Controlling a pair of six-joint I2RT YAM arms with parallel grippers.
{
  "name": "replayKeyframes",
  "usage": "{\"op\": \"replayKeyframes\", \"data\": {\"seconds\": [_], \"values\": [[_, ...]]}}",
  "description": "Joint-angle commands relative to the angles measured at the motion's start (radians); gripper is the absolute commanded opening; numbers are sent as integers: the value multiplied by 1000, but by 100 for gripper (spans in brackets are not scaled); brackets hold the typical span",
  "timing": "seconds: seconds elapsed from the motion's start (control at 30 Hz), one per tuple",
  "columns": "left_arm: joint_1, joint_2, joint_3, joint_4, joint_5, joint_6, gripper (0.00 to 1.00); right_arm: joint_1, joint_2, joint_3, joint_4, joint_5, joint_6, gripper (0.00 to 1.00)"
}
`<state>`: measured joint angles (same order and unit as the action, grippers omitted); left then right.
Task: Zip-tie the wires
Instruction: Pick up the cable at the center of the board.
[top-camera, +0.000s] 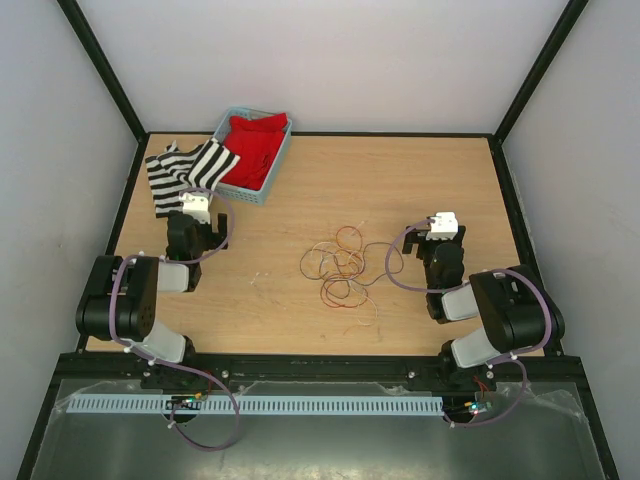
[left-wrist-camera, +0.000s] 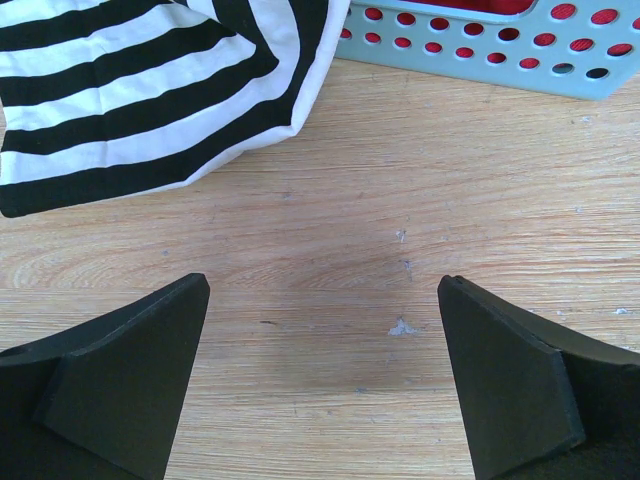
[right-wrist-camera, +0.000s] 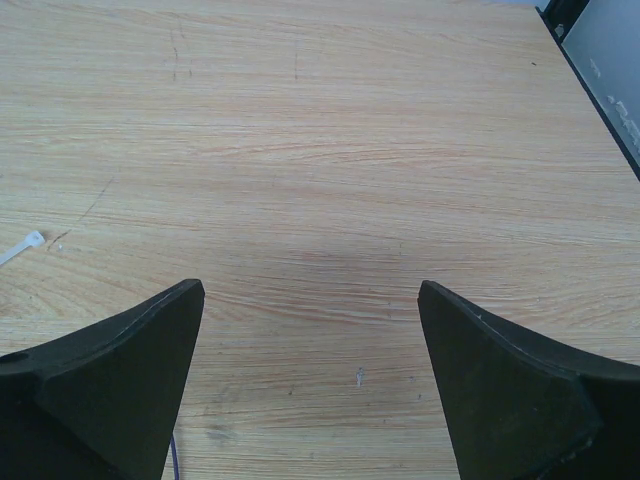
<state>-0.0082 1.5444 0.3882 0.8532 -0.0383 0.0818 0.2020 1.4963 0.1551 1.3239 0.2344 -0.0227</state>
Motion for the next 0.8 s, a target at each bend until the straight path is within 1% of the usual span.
{"op": "replayKeyframes", "data": {"seconds": [0.0, 0.17, 0.27, 0.3, 0.37, 0.43, 0.47, 0.57, 0.6, 0.67, 0.7, 0.73, 0.77], "values": [[-1, -3, 11, 18, -2, -5, 99, -3, 2, 14, 0, -3, 3, 99], [-1, -3, 11, 17, -2, -5, 99, -4, 4, 18, -5, -24, -3, 99], [0, -3, 11, 18, -1, -5, 99, -3, 4, 51, -62, -157, -66, 99], [0, -1, 11, 18, -2, -5, 99, -2, -13, 57, -90, -199, -87, 99], [1, -2, 13, 17, -1, -5, 99, 12, -112, 49, -146, -190, -91, 99], [1, -2, 13, 17, 0, -4, 99, 15, -221, 108, -380, -165, -17, 99], [2, -3, 13, 18, 2, -4, 99, 15, -253, 149, -486, -182, 11, 99], [-5, -40, 14, 4, -13, 4, 99, 82, -279, 278, -718, -215, 38, 99], [-22, -86, 23, -51, -43, 12, 99, 115, -274, 325, -796, -228, 44, 99], [-77, -186, 60, -198, -131, 29, 99, 189, -258, 420, -986, -195, 54, 99], [-103, -237, 91, -288, -164, 6, 99, 215, -251, 449, -1033, -182, 71, 99], [-123, -286, 120, -370, -172, -46, 99, 227, -244, 468, -1066, -201, 98, 99], [-132, -336, 147, -450, -151, -111, 99, 236, -240, 478, -1086, -245, 128, 99]]}}
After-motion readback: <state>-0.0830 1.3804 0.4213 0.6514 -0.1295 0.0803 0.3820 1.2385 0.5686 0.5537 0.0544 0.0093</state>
